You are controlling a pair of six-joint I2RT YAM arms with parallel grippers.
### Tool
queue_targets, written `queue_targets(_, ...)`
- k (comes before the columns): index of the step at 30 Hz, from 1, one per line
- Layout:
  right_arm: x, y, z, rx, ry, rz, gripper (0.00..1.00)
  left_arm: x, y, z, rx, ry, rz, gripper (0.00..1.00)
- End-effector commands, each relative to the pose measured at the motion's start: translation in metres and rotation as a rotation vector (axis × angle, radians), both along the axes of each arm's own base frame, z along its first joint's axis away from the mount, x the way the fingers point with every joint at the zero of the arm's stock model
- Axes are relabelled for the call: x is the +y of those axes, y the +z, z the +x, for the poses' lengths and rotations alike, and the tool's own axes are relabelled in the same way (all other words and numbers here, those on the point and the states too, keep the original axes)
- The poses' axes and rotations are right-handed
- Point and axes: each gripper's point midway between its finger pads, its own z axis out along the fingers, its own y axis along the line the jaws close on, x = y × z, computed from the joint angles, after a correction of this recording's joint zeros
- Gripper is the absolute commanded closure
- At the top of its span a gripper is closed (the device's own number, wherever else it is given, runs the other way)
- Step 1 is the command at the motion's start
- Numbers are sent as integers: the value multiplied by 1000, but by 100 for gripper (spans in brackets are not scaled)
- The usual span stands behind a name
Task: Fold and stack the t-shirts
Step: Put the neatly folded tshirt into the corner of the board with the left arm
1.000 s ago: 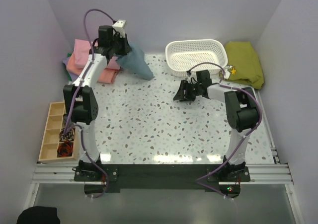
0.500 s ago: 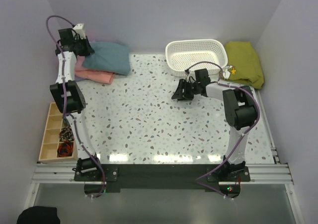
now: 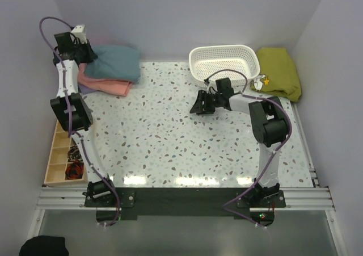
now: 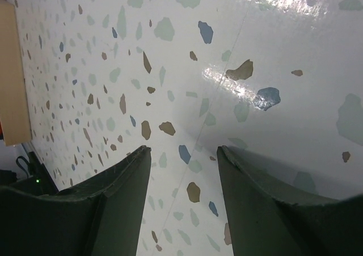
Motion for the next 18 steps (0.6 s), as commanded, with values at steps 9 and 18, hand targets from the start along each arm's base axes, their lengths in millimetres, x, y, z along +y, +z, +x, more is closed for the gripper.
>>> queue_targets(9,-17,-56,-42,161,-2,-129,44,103,51,-25,-100,409,197,0)
queue_targets(18,-26,-6,-36,3,-36,-183,43,36,170,-62,-295,361,123,0)
